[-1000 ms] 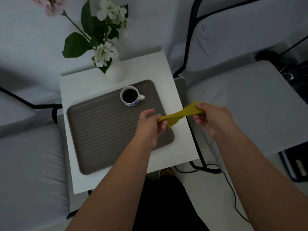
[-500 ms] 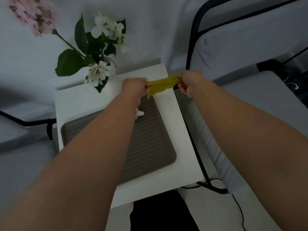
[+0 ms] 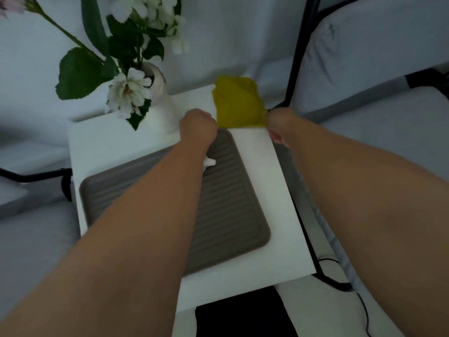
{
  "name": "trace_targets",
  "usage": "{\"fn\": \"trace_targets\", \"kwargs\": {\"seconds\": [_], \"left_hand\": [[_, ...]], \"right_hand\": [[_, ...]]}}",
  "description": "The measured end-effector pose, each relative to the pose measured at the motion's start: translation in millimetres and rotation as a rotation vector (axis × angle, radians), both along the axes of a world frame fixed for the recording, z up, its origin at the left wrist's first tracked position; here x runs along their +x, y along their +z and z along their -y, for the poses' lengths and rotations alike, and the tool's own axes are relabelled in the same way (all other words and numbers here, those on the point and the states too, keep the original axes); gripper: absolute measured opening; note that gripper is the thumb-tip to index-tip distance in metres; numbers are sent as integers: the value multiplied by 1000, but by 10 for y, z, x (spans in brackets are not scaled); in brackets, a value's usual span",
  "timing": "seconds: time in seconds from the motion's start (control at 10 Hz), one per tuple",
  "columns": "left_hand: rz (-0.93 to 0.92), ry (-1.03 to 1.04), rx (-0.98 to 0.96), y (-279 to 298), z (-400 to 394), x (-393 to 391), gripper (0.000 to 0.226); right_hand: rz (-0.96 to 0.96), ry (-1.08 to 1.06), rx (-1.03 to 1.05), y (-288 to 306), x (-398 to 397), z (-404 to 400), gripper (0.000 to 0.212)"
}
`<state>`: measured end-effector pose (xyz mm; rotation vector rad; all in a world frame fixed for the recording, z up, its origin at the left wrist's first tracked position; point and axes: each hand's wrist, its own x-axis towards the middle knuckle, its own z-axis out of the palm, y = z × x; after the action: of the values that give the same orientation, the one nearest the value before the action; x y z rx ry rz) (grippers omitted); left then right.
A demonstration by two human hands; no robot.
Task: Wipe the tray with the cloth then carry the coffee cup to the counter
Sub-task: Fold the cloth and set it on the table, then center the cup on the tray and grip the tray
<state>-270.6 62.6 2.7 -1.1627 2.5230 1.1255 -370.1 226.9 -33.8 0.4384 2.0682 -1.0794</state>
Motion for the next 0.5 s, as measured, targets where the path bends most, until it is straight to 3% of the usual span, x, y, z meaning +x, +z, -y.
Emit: {"fn": "trace_targets", "kwargs": {"seconds": [0.2, 0.3, 0.4, 0.5], "left_hand": [[-266, 44, -74, 3, -198, 722, 21], [-415, 155, -83, -10, -153, 1195, 20], [-416, 295, -84, -138, -61, 1596, 21], [-370, 408, 20, -265, -4, 1761, 22]], "right_hand": [[-207, 162, 180, -191, 306, -274, 22], [-405, 180, 125, -84, 583, -236, 32], [-425, 194, -36, 62, 861, -36, 31], [-297, 323, -147, 102, 1064, 196, 27]]}}
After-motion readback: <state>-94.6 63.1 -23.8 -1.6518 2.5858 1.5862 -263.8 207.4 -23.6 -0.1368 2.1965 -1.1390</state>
